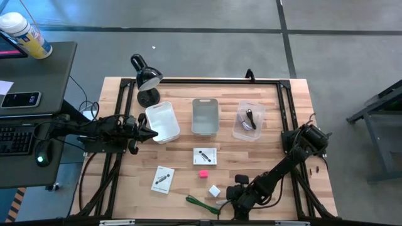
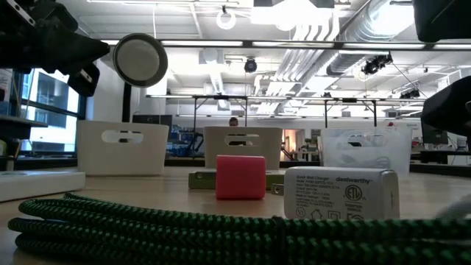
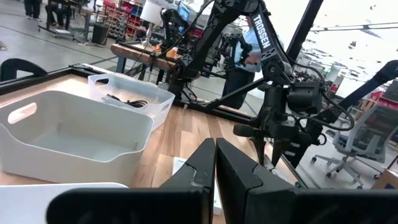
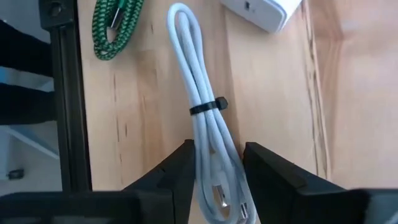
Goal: Pick and place items into bin
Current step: Put the white charger cable into the transparent bin
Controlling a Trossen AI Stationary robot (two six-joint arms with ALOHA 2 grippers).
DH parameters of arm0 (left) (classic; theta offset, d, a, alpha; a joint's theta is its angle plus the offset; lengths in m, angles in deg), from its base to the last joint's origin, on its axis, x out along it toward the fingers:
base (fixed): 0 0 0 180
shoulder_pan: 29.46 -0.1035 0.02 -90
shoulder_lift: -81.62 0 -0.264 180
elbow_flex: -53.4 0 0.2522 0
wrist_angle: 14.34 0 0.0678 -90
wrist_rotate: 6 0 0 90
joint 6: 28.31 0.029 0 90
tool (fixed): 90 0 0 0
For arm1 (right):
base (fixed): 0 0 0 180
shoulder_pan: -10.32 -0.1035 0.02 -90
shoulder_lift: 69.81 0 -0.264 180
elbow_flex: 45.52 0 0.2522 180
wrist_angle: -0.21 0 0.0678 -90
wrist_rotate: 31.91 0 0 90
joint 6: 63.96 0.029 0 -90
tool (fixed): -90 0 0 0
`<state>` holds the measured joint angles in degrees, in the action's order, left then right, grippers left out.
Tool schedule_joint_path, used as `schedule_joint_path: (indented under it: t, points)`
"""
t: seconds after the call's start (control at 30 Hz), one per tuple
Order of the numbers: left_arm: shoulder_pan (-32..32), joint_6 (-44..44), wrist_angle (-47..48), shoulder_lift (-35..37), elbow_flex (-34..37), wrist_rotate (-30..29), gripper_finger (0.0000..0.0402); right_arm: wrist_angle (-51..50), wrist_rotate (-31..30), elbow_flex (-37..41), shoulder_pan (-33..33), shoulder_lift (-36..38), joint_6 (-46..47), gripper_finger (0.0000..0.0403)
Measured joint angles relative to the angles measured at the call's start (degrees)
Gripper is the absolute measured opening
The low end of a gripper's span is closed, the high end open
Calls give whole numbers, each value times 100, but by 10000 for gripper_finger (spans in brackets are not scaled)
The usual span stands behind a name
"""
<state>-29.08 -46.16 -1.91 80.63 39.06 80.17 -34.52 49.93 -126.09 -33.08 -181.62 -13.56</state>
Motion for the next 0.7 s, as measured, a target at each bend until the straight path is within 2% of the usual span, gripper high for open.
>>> schedule_joint_path:
  t: [0.2,0.4,0.7]
  points:
    - [2,2,0,0,0,-27,3,-67,-46,0,1,2,360,95]
    - [0,2,-2,0,0,-27,3,-642,-217,-12,-2,26,1229,64]
    - [1,43,-3,1,0,-26,3,-1341,-325,21,-2,241,1862,64]
